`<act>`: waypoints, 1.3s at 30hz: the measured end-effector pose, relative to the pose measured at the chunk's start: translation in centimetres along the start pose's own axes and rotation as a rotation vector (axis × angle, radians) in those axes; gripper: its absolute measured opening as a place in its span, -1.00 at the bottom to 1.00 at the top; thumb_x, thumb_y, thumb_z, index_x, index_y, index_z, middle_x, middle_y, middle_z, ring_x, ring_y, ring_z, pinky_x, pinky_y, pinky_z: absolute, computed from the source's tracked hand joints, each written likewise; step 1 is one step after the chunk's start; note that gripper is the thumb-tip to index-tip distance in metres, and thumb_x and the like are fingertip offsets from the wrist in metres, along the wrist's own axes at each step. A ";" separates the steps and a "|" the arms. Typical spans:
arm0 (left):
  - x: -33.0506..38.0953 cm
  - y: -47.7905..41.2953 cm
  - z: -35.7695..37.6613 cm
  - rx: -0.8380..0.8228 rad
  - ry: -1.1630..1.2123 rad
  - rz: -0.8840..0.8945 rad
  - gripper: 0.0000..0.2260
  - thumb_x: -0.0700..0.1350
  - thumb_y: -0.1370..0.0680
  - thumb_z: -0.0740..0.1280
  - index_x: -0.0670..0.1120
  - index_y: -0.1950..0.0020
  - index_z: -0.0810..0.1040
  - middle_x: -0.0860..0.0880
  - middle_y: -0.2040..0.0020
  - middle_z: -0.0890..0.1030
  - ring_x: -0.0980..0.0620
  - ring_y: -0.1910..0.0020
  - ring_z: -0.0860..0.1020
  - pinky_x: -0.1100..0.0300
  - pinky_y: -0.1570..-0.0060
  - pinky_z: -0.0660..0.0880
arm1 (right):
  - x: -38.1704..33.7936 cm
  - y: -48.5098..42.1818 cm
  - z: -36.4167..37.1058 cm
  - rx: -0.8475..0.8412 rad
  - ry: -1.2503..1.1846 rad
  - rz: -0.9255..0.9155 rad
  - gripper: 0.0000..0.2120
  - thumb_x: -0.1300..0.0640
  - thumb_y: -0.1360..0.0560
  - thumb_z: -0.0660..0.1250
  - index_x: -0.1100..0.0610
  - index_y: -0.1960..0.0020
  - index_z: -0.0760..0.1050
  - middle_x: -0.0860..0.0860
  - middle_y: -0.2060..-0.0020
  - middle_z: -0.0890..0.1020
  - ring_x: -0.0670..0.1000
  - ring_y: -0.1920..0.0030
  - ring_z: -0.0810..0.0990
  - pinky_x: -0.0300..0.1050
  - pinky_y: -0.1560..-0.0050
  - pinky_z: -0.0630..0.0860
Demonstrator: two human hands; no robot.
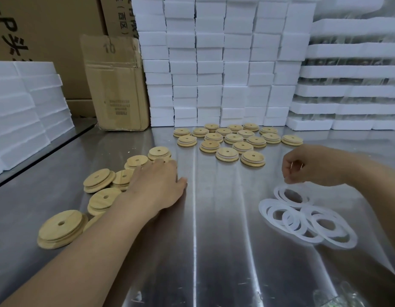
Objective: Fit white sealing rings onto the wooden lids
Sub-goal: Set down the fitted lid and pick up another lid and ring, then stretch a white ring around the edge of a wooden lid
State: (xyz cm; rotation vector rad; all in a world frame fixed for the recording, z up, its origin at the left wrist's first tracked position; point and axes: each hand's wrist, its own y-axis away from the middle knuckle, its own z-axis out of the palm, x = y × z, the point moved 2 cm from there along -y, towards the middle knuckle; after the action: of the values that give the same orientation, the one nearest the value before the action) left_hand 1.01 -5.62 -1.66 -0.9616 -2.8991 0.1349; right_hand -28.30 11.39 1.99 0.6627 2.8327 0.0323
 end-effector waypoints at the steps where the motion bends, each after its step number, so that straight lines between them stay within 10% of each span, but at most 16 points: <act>1: 0.0 -0.1 0.2 0.000 0.008 0.019 -0.75 0.18 -0.69 0.19 0.03 0.02 0.40 -0.02 -0.10 0.58 -0.13 -0.12 0.54 -0.08 -0.09 0.45 | -0.1 0.0 0.0 0.006 -0.019 -0.010 -0.86 0.11 -0.52 0.53 -0.08 0.18 0.66 -0.09 0.22 0.69 -0.07 0.19 0.61 -0.17 0.12 0.51; 4: 0.5 0.0 0.1 0.105 0.077 0.113 -0.79 0.15 -0.67 0.24 0.03 -0.01 0.49 0.03 0.02 0.58 -0.13 -0.08 0.58 -0.02 0.05 0.41 | -0.3 0.1 0.0 -0.005 -0.063 -0.046 -0.89 0.07 -0.54 0.52 -0.13 0.11 0.66 -0.07 0.18 0.66 -0.05 0.17 0.60 -0.12 0.08 0.51; 9: 1.0 -0.3 0.6 0.106 0.054 0.167 -0.51 0.29 -0.66 0.22 0.14 -0.55 0.45 0.04 -0.44 0.45 -0.04 -0.44 0.40 -0.03 -0.33 0.42 | 0.0 0.3 -0.2 -0.085 -0.055 -0.035 -0.94 -0.07 -0.51 0.53 -0.19 0.04 0.67 -0.11 0.24 0.68 -0.13 0.23 0.63 -0.12 0.03 0.51; 15: 1.6 -0.1 0.7 0.105 0.208 0.175 -0.64 0.34 -0.58 0.34 0.21 -0.28 0.53 0.14 -0.11 0.65 0.08 0.00 0.57 0.14 0.20 0.41 | 0.7 0.4 -0.2 -0.155 -0.012 -0.007 -0.90 -0.06 -0.47 0.57 -0.11 0.19 0.68 -0.06 0.29 0.67 -0.06 0.25 0.58 -0.03 -0.01 0.54; 22: 2.9 0.0 1.4 0.031 0.417 0.196 -0.48 0.32 -0.53 0.43 0.18 -0.44 0.53 0.16 -0.25 0.60 0.06 -0.22 0.54 -0.03 -0.23 0.55 | -2.2 1.0 -0.5 -0.015 -0.510 -0.253 -0.84 -0.06 -0.44 0.59 -0.01 0.10 0.71 -0.01 0.32 0.57 -0.13 0.30 0.52 -0.17 0.17 0.41; 27: 3.3 0.0 1.9 0.084 0.395 0.208 -0.46 0.45 -0.46 0.39 0.22 -0.35 0.59 0.13 -0.14 0.53 0.06 -0.17 0.50 0.02 -0.13 0.49 | -5.0 1.0 1.0 -0.001 -0.667 -0.365 -0.84 -0.05 -0.50 0.54 0.03 0.08 0.70 -0.03 0.28 0.64 -0.10 0.25 0.56 -0.08 0.12 0.41; 35: 4.0 0.0 1.2 -0.046 0.938 0.320 -0.53 -0.25 -0.51 0.54 0.18 -0.32 0.64 0.20 -0.07 0.67 0.12 0.10 0.67 0.16 -0.12 0.62 | -7.1 0.4 4.3 0.028 -0.704 -0.426 -0.91 0.02 -0.53 0.53 0.04 0.08 0.72 -0.03 0.14 0.74 -0.01 0.10 0.65 -0.16 0.02 0.53; 39: 4.4 0.2 0.7 -0.114 1.129 0.229 -0.67 -0.18 -0.60 0.40 0.16 -0.28 0.71 0.21 -0.12 0.73 0.28 -0.02 0.65 0.35 0.03 0.49 | -7.5 0.0 5.3 0.119 -0.766 -0.380 -0.92 0.05 -0.51 0.56 0.03 0.12 0.73 0.12 0.20 0.73 0.02 0.18 0.63 -0.02 -0.02 0.51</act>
State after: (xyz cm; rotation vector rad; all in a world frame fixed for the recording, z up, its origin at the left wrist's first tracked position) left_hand -2.46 -2.90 -2.14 -0.9385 -1.7725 -0.4250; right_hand -20.60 7.91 -1.54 0.0941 2.1666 -0.3734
